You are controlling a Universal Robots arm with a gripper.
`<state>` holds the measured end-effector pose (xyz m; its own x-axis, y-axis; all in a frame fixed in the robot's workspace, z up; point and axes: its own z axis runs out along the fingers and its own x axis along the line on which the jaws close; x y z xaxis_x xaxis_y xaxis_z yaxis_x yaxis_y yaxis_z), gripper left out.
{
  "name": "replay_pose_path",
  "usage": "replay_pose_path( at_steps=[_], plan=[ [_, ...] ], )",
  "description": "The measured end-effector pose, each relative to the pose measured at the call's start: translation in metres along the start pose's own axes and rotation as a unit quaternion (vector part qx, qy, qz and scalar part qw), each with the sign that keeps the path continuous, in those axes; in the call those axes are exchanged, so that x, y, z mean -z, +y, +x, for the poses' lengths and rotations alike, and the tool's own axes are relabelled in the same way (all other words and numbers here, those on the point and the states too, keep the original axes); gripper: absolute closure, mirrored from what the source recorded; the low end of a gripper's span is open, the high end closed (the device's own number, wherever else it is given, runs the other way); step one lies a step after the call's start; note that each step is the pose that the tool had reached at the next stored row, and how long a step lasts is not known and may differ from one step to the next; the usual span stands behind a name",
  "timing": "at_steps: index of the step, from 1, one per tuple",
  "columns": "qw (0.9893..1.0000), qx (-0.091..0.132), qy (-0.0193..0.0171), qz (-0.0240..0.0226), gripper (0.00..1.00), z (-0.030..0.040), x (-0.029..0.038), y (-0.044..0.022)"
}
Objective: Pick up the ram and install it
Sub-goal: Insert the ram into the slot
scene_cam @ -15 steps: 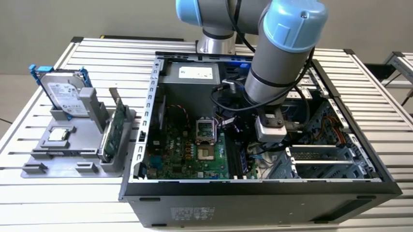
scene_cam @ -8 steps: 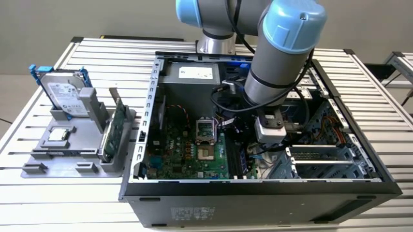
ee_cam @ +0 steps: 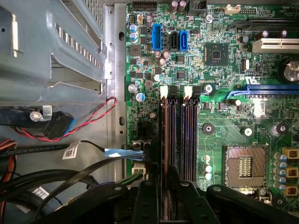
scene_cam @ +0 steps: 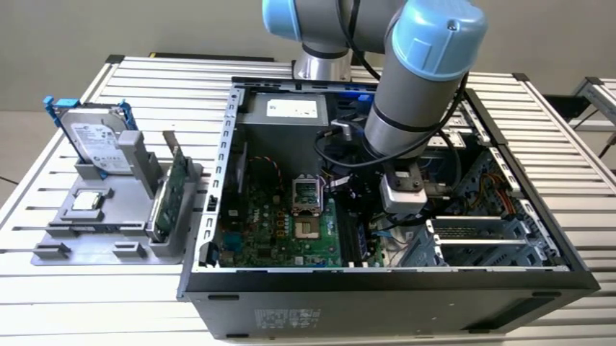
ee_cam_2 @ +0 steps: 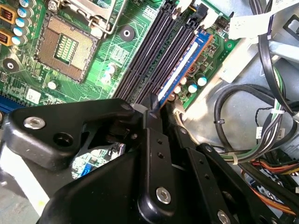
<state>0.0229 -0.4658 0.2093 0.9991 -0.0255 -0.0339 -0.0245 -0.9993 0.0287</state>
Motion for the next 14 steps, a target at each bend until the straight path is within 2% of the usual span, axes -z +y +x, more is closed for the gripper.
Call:
replay_pose_path(
  at_steps=[8,14],
  plan=[
    [1.0,0.0,0.0,0.0001,0.0,0.0,0.0001,-0.0001],
    [1.0,0.0,0.0,0.0001,0.0,-0.0003,0.0074,0.0002]
  ],
)
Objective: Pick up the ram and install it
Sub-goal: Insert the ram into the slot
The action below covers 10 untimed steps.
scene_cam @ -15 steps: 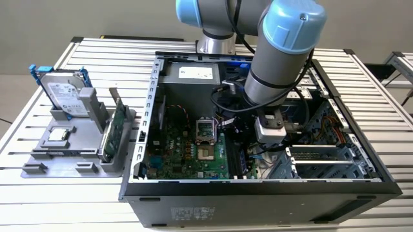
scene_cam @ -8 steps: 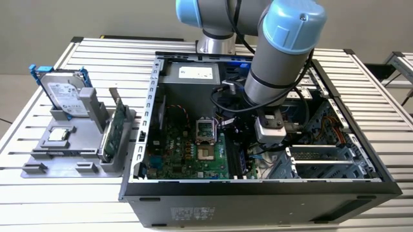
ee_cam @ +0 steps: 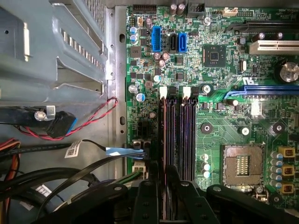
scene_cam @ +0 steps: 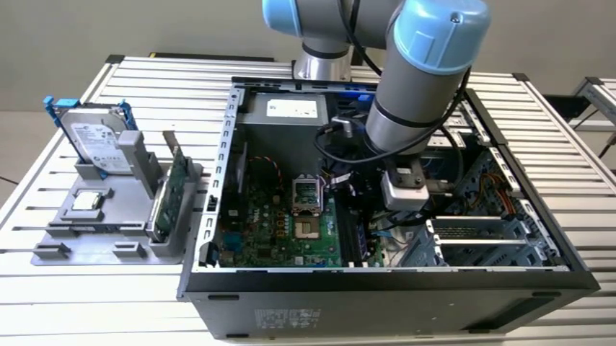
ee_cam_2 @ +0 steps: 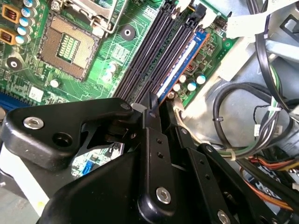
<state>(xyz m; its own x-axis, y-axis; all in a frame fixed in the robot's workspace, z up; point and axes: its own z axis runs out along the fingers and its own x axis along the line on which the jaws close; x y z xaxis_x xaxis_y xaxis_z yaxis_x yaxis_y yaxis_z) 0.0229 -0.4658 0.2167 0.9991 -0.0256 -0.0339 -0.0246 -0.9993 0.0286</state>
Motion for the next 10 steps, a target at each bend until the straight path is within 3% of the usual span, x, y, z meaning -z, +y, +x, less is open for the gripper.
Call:
replay_pose_path(
  at_steps=[10],
  plan=[
    [1.0,0.0,0.0,0.0,0.0,-0.0004,0.0128,0.0004]
  ],
)
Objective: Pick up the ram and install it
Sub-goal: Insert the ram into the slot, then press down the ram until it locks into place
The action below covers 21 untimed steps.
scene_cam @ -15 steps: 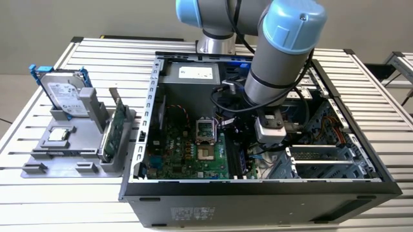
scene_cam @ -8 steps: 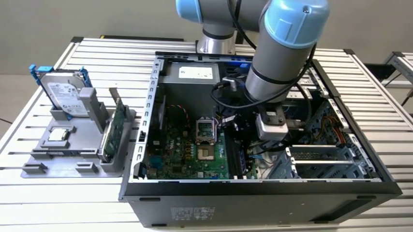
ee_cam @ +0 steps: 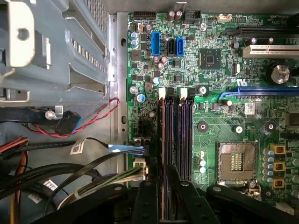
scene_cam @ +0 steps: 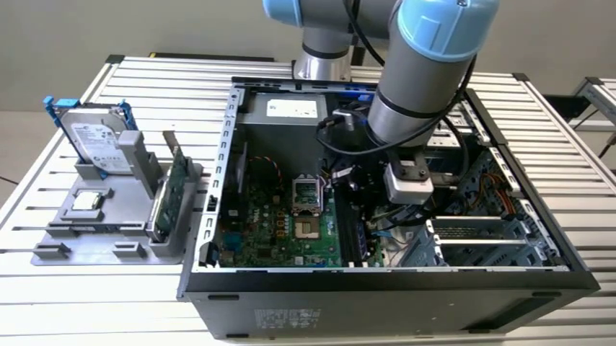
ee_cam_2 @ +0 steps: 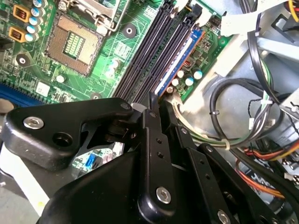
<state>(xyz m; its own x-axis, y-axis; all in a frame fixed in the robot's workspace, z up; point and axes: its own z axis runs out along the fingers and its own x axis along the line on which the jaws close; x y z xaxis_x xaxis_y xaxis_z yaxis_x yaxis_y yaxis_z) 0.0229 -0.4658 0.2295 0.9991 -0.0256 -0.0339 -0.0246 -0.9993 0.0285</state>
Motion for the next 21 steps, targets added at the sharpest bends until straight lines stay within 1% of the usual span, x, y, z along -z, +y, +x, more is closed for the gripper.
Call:
replay_pose_path(
  at_steps=[7,11,15,20,21],
  plan=[
    [1.0,0.0,0.0,0.0,0.0,-0.0003,0.0095,0.0003],
    [1.0,0.0,0.0,0.0014,0.0,-0.0005,0.0156,0.0005],
    [1.0,0.0,-0.0001,0.0042,0.0,-0.0007,0.0216,0.0007],
    [1.0,0.0,-0.0001,0.0045,0.0,-0.0007,0.022,0.0007],
    [1.0,0.0,-0.0001,0.0045,1.0,-0.0007,0.022,0.0007]
  ],
)
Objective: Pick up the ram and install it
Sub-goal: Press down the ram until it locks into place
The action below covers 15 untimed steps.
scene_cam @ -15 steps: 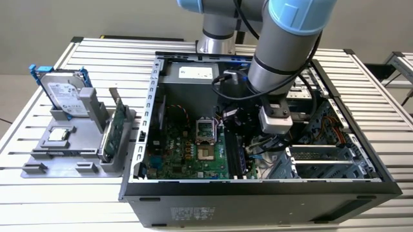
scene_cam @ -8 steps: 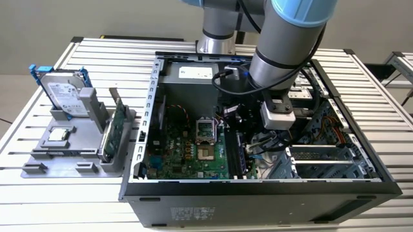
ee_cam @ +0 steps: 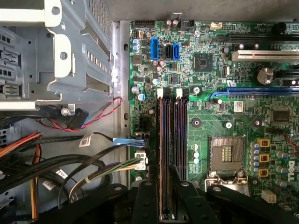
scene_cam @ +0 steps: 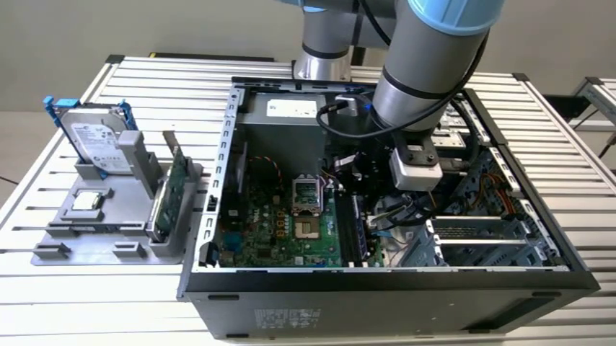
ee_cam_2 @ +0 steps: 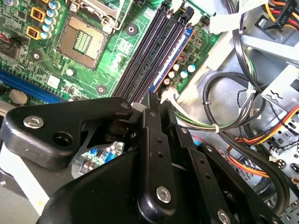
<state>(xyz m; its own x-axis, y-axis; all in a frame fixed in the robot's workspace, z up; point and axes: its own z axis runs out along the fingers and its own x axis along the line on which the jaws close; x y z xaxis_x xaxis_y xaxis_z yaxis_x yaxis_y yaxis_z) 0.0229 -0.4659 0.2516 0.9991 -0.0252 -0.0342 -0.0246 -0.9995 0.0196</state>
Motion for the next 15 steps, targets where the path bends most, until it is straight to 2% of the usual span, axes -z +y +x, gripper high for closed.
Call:
replay_pose_path(
  at_steps=[15],
  plan=[
    [1.0,0.0,0.0,0.0001,1.0,0.0,0.0,0.0]
  ],
)
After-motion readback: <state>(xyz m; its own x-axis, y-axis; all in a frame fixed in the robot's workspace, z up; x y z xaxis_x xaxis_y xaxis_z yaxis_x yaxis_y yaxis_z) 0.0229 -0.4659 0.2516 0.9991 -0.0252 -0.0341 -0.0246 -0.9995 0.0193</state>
